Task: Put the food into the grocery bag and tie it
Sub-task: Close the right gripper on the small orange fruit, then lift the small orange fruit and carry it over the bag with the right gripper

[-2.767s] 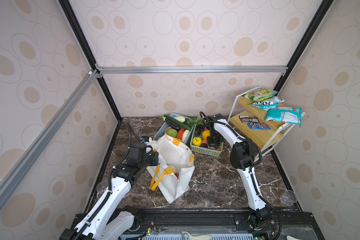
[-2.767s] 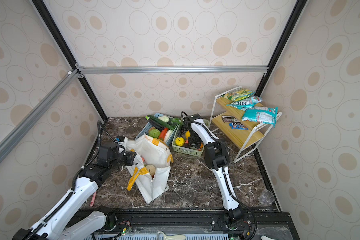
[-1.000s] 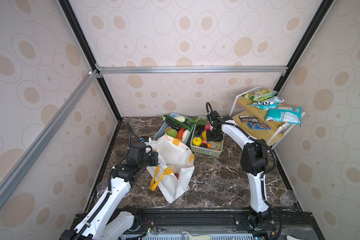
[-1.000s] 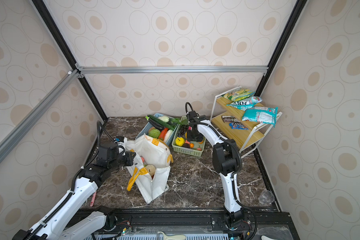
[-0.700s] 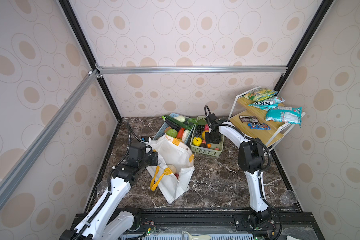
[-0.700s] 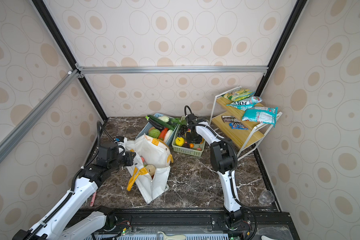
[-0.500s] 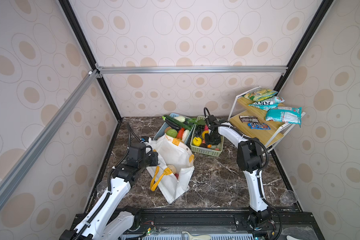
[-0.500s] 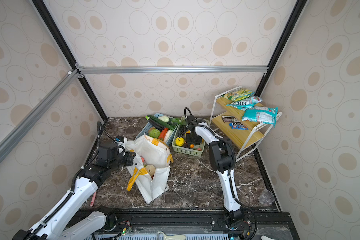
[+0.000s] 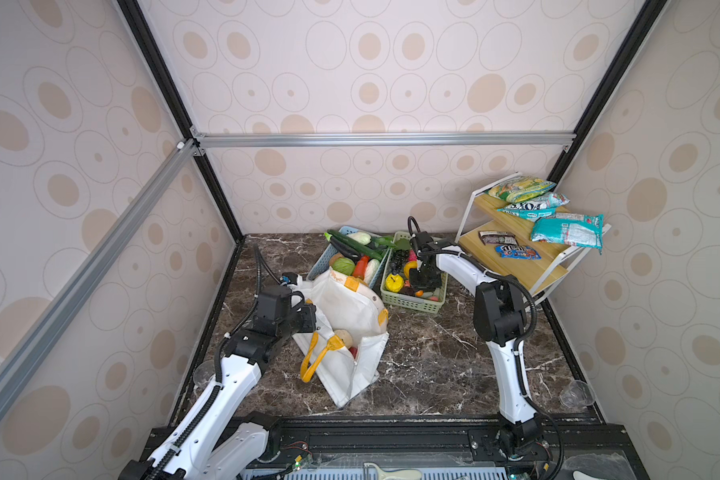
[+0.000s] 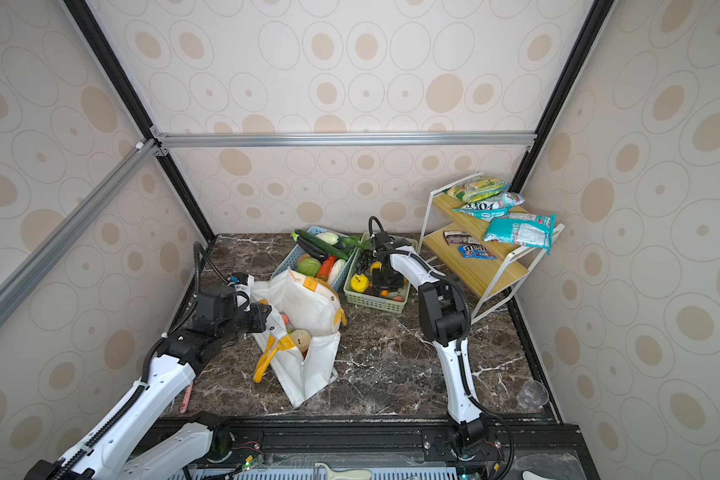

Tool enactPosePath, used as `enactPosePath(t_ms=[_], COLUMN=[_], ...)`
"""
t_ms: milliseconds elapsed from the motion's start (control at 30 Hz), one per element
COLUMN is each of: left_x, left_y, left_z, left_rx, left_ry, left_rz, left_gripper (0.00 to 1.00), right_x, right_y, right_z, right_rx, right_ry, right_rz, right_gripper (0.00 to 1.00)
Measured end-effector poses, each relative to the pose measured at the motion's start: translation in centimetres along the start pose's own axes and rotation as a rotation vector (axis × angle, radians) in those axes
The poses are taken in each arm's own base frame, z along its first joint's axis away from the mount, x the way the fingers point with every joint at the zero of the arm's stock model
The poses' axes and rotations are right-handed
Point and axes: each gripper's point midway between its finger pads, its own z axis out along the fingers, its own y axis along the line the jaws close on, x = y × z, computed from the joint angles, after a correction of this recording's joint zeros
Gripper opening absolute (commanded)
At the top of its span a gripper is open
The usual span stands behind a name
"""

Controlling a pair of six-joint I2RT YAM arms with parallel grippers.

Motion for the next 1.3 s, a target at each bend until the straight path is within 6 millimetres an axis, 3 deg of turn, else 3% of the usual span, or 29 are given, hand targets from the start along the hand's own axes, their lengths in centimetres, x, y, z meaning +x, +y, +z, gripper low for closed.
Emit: enactPosePath(t_ms=[200,367,867,1067,1300], left_x=[0.0,0.0,0.0,0.0,-0.1], left_y=[0.0,0.0,0.0,0.0,-0.1], left_z=[-0.1,-0.1,-0.1,-0.1,-0.1], left_rx=[-0.001,-0.001,0.000,0.001,0.004], left_ry=[0.000,0.000,0.001,0.003,0.003], left_rz=[-0.001,-0.001,-0.001,-0.001,-0.002], left_gripper=[0.00,0.00,0.00,0.00,0.00], right_x=[0.1,0.0,-1.1,-0.3,2.2], right_y=[-0.1,-0.4,0.5,2.9,8.3], right_z=[-0.3,-2.1,-11.9,-15.0,-17.8], right_rx=[0.004,0.016,-0.057,-0.104,-0.190], right_ry=[0.000,-0.021,-0.188,-0.244,-0.287], right_rz=[-0.008,-0.024,-0.057,-0.105,-0.219], right_gripper=[0.27,0.27,0.27,0.28,0.28])
